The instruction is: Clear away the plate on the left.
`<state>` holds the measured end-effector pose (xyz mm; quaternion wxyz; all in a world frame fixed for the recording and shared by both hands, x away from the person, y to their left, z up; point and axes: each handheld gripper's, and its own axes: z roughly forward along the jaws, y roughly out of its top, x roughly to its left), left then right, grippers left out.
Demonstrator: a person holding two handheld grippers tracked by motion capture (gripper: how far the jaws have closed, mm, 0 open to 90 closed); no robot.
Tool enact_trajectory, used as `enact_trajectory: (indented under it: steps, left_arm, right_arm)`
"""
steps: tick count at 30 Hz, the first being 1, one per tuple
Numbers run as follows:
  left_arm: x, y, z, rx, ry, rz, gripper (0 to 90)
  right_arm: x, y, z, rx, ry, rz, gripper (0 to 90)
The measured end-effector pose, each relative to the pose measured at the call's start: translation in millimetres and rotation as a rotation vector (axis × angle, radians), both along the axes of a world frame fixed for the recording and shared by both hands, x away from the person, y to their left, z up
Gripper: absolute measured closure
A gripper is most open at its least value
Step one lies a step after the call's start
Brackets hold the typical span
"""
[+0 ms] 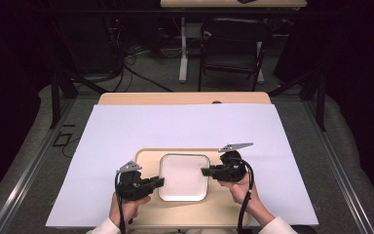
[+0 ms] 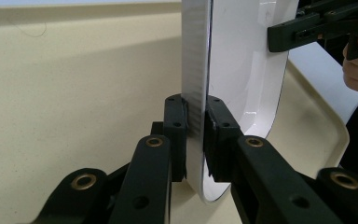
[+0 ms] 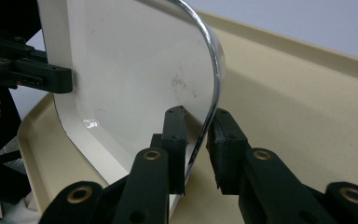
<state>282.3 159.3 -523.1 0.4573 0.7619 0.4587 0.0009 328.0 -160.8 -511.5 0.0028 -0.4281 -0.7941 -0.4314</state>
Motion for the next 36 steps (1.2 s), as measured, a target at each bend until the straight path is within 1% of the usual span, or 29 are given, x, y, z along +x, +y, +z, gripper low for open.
enact_trajectory:
  steps: [1,3,9,13,20,22,26,31,36]
  left_arm:
    - [0.6,0.5,-0.6,0.007,0.004,0.002,80.4]
    - [1.8,1.3,-2.2,0.006,0.013,0.008,80.6]
    - [4.6,2.1,-5.8,0.016,0.028,0.007,80.5]
    - [6.2,1.9,-8.5,0.020,0.035,0.011,80.4]
    - [7.3,-0.2,-10.6,0.054,0.023,0.015,80.2]
    - [8.2,-0.7,-12.1,0.066,0.020,0.018,80.2]
    - [10.0,-1.2,-15.0,0.076,0.031,0.020,80.2]
    - [11.0,-2.6,-17.4,0.093,0.030,0.021,79.9]
    - [11.4,-3.0,-18.1,0.092,0.030,0.022,79.5]
  right_arm:
    - [0.8,0.6,-1.4,-0.005,0.001,0.002,77.4]
    - [1.4,2.0,-3.2,-0.007,0.006,0.004,77.5]
    - [3.1,5.3,-4.7,-0.020,-0.002,0.010,77.6]
    - [3.4,6.7,-5.1,-0.038,-0.010,0.014,77.5]
    - [4.6,8.6,-6.3,-0.048,-0.019,0.018,76.5]
    - [4.9,9.8,-6.5,-0.056,-0.028,0.023,76.0]
    - [5.4,11.5,-7.5,-0.065,-0.033,0.025,75.1]
    - [6.2,12.5,-9.1,-0.070,-0.032,0.025,74.4]
    - [6.9,12.6,-10.4,-0.072,-0.029,0.022,73.8]
